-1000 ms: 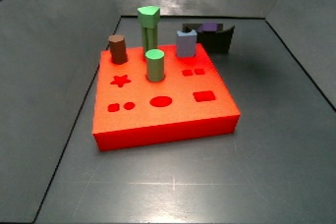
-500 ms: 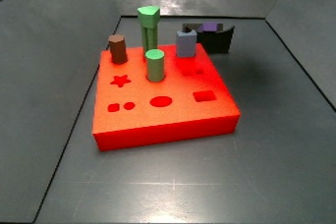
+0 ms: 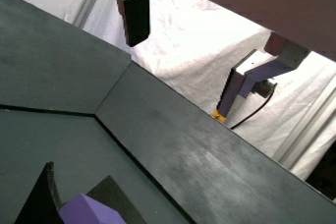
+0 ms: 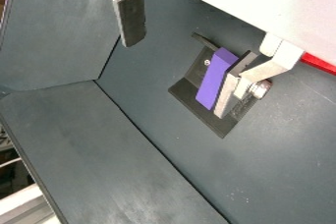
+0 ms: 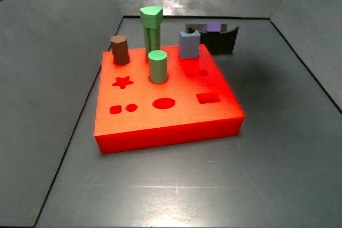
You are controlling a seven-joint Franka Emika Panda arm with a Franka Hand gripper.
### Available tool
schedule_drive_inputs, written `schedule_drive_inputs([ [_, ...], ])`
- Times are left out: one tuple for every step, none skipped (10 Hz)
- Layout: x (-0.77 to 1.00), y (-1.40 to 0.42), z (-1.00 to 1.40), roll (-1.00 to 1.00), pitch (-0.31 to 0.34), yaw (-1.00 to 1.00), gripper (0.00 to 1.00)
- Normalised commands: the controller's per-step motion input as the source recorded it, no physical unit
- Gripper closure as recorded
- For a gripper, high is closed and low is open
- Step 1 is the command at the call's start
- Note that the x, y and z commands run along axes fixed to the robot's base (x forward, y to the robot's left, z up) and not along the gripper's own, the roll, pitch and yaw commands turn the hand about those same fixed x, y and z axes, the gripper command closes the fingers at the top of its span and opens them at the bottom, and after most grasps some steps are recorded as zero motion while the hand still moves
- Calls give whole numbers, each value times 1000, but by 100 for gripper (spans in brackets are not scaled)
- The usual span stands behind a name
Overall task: Pick up the rectangle object. Move up. Place the rectangle object on the fixture. Regrasp the rectangle object. Move to above the board. Insert the rectangle object.
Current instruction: Regrasp the rectangle object.
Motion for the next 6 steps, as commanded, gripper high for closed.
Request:
schedule_drive_inputs([
  [33,73,-1000,145,4,207,0],
  [49,67,-1000,125,-48,174,0],
  [57,63,-1000,105,-85,147,0],
  [63,61,-1000,80,-124,106,0],
  [67,58,-1000,75,-134,82,0],
  [77,51,-1000,76,-135,34,0],
])
